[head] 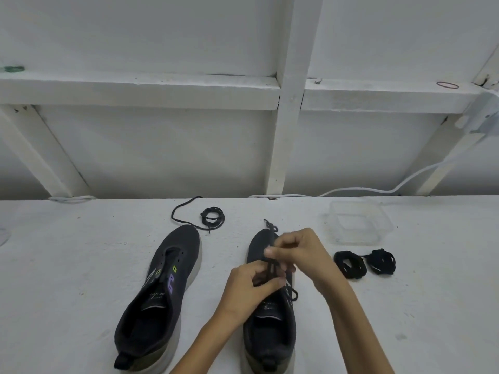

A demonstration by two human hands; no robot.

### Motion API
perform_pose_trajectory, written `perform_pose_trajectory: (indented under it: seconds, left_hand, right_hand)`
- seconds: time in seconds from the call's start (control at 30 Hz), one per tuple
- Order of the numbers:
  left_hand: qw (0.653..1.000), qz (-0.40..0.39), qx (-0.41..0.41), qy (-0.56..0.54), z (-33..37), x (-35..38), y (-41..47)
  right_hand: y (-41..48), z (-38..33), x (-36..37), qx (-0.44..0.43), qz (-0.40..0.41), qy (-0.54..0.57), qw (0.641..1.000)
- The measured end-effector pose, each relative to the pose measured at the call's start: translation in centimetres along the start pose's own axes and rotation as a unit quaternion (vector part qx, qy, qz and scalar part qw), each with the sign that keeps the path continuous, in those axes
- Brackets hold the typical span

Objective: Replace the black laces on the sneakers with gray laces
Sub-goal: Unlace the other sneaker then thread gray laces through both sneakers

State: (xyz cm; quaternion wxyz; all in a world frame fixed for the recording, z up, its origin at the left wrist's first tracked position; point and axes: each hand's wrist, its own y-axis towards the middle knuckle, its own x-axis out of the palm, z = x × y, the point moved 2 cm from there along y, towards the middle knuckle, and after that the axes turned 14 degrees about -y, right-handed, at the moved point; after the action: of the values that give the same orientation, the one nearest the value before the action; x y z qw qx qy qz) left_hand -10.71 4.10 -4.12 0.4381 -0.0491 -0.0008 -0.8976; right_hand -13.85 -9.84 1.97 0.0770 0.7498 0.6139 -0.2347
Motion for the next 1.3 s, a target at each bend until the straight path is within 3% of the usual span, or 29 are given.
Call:
perform_pose_trajectory:
  seconds: [0.2,0.33,0.47,0.63,0.7,0.8,0.93,1.0,1.1,1.17,1.23,1.3]
  left_hand:
    - [1.0,-0.011,-0.002,0.011,0.6,0.1,0.0]
    - [1.0,0.003,-0.014,-0.005,0.7,0.0,-0.2]
    - [0.998,0.023,-0.008,-0.054,1.2,-0.2,-0.3]
    - [0.988,-0.023,0.025,-0.153,5.4,-0.2,-0.2]
    - [0.992,-0.022,0.049,-0.118,6.9,-0.7,-0.1]
    - [0.995,0.045,0.08,-0.048,7.3,-2.8,-0.1]
    - [0.995,0.078,-0.012,0.058,5.0,-7.3,-0.7]
    - [0.988,0.067,-0.091,0.104,3.7,-8.9,-1.1]
    - [0.973,0.048,-0.166,0.155,2.7,-9.9,-1.2]
    - [0.951,0.046,-0.168,0.254,2.9,-9.8,-0.5]
    - [0.903,0.054,-0.138,0.403,4.0,-9.3,1.0]
    - [0.882,0.052,-0.105,0.456,5.2,-8.0,3.4]
  right_hand:
    - [1.1,-4.9,-4.0,-0.093,0.136,0.118,0.979]
    - [1.7,-5.5,-3.0,-0.102,0.09,0.1,0.986]
    - [1.6,-5.2,-3.1,-0.09,0.095,0.111,0.985]
    - [0.9,-4.8,-3.2,-0.061,0.096,0.08,0.99]
    - [0.3,-4.2,-3.3,-0.049,0.102,0.08,0.99]
    - [-1.1,-1.9,-3.6,-0.027,0.136,0.083,0.987]
    - [-3.3,3.6,-4.5,0.061,0.166,-0.004,0.984]
    - [-4.1,6.7,-4.8,0.125,0.111,-0.075,0.983]
    - [-4.9,9.5,-5.1,0.217,-0.042,-0.186,0.957]
    - [-4.5,9.5,-5.5,0.228,-0.076,-0.259,0.935]
    - [-2.8,8.3,-6.0,0.197,-0.03,-0.304,0.932]
    - [-0.2,7.0,-6.2,0.157,0.028,-0.306,0.938]
